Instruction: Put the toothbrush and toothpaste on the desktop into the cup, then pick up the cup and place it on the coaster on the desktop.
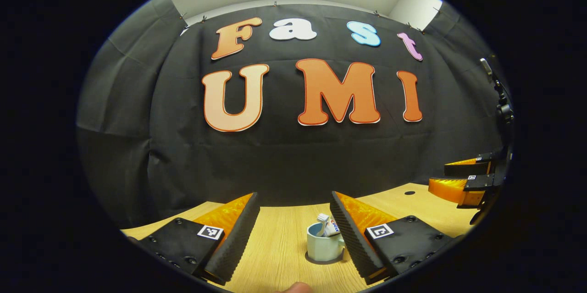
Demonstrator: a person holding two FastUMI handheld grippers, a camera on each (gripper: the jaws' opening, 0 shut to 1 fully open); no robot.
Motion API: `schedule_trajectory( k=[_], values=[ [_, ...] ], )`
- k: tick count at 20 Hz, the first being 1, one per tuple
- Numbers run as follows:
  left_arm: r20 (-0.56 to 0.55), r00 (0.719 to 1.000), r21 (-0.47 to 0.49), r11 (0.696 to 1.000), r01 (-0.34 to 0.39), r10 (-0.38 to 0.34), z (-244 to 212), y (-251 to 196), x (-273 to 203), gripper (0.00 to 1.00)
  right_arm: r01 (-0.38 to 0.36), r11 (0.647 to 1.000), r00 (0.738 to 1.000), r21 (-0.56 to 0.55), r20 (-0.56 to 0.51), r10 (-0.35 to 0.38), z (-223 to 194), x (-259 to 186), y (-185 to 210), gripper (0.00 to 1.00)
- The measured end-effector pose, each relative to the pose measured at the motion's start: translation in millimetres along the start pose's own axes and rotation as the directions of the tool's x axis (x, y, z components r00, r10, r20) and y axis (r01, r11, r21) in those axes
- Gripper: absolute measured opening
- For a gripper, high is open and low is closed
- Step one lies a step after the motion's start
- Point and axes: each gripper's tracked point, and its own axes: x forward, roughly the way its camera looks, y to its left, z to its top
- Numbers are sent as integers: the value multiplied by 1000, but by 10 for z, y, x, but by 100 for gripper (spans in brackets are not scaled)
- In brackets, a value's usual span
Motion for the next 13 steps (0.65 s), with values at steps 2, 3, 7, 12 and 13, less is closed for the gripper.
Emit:
schedule_trajectory(
  k=[2,3,7,12,13],
  values=[
    [-5,1000,3,1000,4,-4,-31,-12,-20,98,2,1000,1000,-4,8,-2,37,-5,-3,84],
    [-7,1000,6,1000,6,-6,-42,-17,-28,99,1,1000,1000,-3,10,-1,63,-17,-12,84],
    [-1,1000,8,1000,8,-8,-13,-26,-26,98,-4,1000,1000,-9,7,4,53,-26,23,84],
    [-6,1000,9,1000,13,-13,-38,-44,-26,99,-1,1000,1000,-4,7,1,59,-43,37,84],
    [-13,1000,6,1000,23,-23,-59,-71,-28,99,1,1000,1000,-4,4,-1,94,-57,10,84]
  ],
)
